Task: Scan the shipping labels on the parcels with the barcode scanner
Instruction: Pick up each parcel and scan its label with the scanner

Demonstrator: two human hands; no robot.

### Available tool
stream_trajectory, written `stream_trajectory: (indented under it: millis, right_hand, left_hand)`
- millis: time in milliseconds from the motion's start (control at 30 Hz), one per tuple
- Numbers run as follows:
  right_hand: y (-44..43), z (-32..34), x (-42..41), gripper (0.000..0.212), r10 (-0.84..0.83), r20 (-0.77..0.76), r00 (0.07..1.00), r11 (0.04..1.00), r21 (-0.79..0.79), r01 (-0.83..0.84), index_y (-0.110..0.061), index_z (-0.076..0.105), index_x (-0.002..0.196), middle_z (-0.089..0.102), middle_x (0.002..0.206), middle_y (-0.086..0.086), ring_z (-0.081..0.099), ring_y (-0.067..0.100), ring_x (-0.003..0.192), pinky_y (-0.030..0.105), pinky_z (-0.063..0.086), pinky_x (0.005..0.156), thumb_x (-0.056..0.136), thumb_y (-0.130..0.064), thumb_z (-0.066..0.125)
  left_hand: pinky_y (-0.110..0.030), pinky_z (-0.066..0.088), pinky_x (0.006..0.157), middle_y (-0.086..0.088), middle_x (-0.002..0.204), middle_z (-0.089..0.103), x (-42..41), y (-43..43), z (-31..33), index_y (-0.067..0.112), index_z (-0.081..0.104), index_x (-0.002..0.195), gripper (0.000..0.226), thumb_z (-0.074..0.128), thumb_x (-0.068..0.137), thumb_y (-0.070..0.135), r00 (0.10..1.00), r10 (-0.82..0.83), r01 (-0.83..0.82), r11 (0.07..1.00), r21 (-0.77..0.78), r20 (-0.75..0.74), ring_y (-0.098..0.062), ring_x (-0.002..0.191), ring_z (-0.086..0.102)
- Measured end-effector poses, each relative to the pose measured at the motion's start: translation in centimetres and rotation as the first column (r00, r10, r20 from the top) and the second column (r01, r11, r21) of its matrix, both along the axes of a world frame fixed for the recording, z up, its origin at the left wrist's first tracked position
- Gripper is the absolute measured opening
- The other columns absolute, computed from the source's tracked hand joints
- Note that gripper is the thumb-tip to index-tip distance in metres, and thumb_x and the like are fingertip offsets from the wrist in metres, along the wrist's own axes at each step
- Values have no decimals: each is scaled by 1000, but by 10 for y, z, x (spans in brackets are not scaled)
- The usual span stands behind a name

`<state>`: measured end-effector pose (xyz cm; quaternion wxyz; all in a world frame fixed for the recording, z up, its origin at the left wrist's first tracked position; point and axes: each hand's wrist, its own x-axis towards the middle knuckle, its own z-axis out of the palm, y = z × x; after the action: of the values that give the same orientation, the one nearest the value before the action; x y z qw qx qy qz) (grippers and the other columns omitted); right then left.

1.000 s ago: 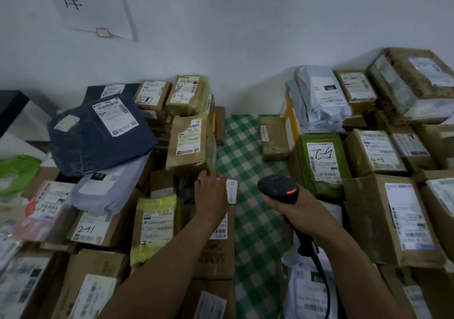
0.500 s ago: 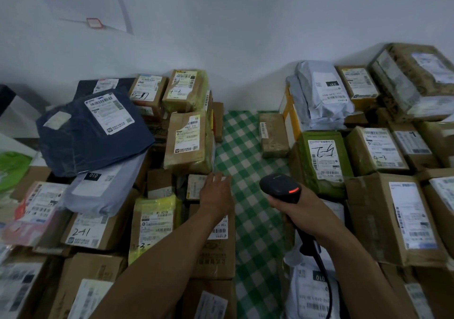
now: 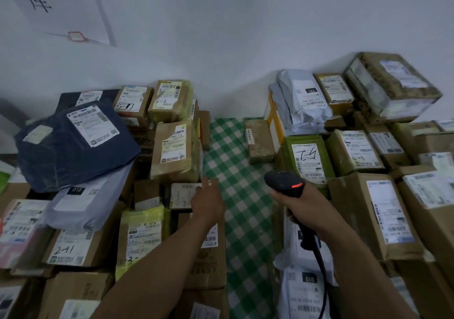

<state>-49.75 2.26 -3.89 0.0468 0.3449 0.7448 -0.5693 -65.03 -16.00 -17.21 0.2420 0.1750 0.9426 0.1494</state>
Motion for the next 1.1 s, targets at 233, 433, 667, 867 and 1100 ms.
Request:
stream_trajectory:
  millis: [233,433,667,867,1100]
  right_hand:
    - [46,-4,-25,16,-9,-21,1000,992,122,11,-31,69,107,69,68,-14,61,-8,56,9,44,51,95,-23,75]
    - [77,-35,-52,56,-73,57,996,986,156,64,-33,63,127,73,110,-12,67,7,101,33,56,88,78,-55,80]
    - [91,-60,-56,73,-73,67,995,976,209,57,-31,66,121,66,121,0,67,11,102,39,59,90,60,-69,76]
    - [93,-66,-55,75,-63,74,995,980,192,48,-34,61,124,59,130,1,65,12,109,43,56,98,59,-70,77]
    - [77,-25,-49,19,-56,9,998,988,146,54,-36,71,104,76,101,-11,69,5,97,24,50,76,89,-33,80]
  left_hand:
    - [-42,34,116,-6,165,26,-23,87,12,18,29,158,72,64,98,38,994,75,-97,930,354,78,-28,146,35]
    - [-41,48,107,-6,139,59,-77,169,-51,23,56,138,59,61,90,56,958,138,-233,885,403,251,-30,126,58]
    - [-50,43,114,2,149,54,-86,187,-98,50,46,145,83,65,71,84,905,146,-331,832,446,399,-26,134,51]
    - [-42,45,114,1,148,57,-73,186,-61,28,47,153,53,61,102,29,810,184,-556,545,628,557,-19,130,55]
    - [-37,50,107,4,147,53,-44,129,11,26,41,155,75,78,90,25,810,241,-582,446,680,535,-16,129,56]
